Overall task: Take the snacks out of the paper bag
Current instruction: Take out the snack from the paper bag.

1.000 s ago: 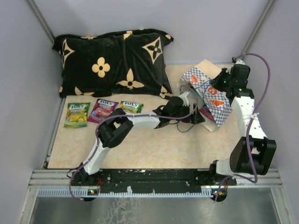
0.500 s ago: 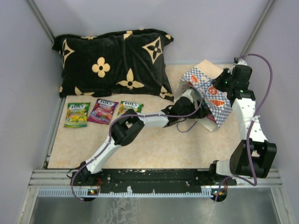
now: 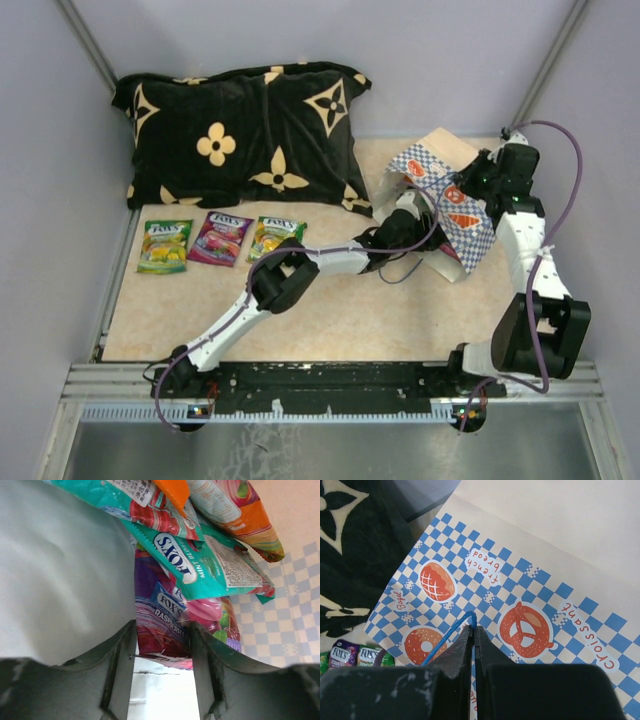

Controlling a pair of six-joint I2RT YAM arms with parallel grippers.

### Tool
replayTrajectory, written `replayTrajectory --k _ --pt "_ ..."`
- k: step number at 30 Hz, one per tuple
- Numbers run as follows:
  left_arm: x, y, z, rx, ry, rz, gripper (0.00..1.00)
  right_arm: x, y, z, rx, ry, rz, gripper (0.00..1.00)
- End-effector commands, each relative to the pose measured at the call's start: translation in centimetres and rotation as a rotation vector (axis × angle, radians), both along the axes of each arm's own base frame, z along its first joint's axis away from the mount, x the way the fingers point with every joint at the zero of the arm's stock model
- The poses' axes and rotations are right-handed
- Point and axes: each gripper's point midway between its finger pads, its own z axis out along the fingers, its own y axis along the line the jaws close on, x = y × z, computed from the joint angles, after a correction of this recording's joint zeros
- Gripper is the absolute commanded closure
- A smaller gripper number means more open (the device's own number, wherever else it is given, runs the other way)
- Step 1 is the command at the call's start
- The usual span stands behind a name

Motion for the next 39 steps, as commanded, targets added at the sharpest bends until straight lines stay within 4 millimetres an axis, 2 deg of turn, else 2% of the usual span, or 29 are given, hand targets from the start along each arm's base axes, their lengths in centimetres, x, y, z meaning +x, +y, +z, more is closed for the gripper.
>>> replayTrajectory --k 1,4,5,6,8,9,13,16,19,22,24,25,28,29,31,32,36,39 --pt "0.7 -1.0 0.6 -0.051 -0.029 0.071 0.54 1.9 -1.8 1.5 0.020 -0.076 -0.028 1.00" --pt "1.8 -1.6 1.7 -0.083 -0.040 0.115 0.67 3.0 -2.1 1.8 0.039 -0.081 -0.021 1.00" --pt "2.3 -1.9 1.4 -0.082 -0.038 0.125 0.72 3.4 -2.2 1.9 0.045 -0.079 -0.016 1.00" --pt "2.8 -2.4 2.5 -0.100 -0.047 0.130 0.75 3.7 -2.4 1.9 0.049 -0.079 -0.019 1.00" --pt "3.9 -3.2 2.7 -0.133 -0.043 0.133 0.81 4.3 -2.7 2.0 0.061 -0.081 -0.018 1.00" --pt "4.5 -3.6 4.2 -0.183 -0.053 0.130 0.84 4.6 -2.9 2.3 0.068 -0.088 -0.016 1.00" --pt "7.2 -2.7 5.4 -0.309 -0.053 0.163 0.96 5.1 -3.3 2.4 0.086 -0.095 -0.016 1.00" --pt "8.7 -1.9 6.9 -0.387 -0.085 0.169 0.97 5.6 -3.3 2.5 0.096 -0.098 -0.011 1.00" --pt "9.0 -1.5 8.7 -0.438 -0.111 0.133 0.95 5.7 -3.2 3.0 0.099 -0.101 -0.005 1.00" --pt "7.9 -1.2 10.8 -0.467 -0.152 0.067 0.95 5.5 -3.2 3.8 0.097 -0.115 -0.010 1.00" --pt "6.5 -0.9 12.1 -0.471 -0.172 0.018 0.98 5.4 -3.3 4.4 0.095 -0.124 -0.018 1.00" --pt "5.7 -0.6 13.7 -0.479 -0.183 -0.005 1.00 5.4 -3.3 4.8 0.095 -0.132 -0.020 1.00" --pt "3.4 0.3 15.9 -0.464 -0.206 -0.078 1.00 5.7 -3.7 5.4 0.078 -0.141 -0.030 1.00" --pt "2.6 1.0 15.1 -0.435 -0.196 -0.091 1.00 5.8 -3.8 5.3 0.071 -0.137 -0.033 1.00" --pt "0.8 2.7 16.7 -0.418 -0.214 -0.114 1.00 5.9 -4.1 4.6 0.062 -0.123 -0.043 1.00" --pt "0.0 3.7 16.7 -0.395 -0.219 -0.119 1.00 5.8 -4.1 4.3 0.062 -0.119 -0.047 1.00" --pt "-3.3 8.5 18.6 -0.311 -0.265 -0.126 1.00 5.9 -4.1 4.3 0.073 -0.130 -0.052 1.00" --pt "-5.7 12.4 19.2 -0.253 -0.287 -0.125 1.00 5.5 -3.7 4.6 0.092 -0.142 -0.046 1.00"
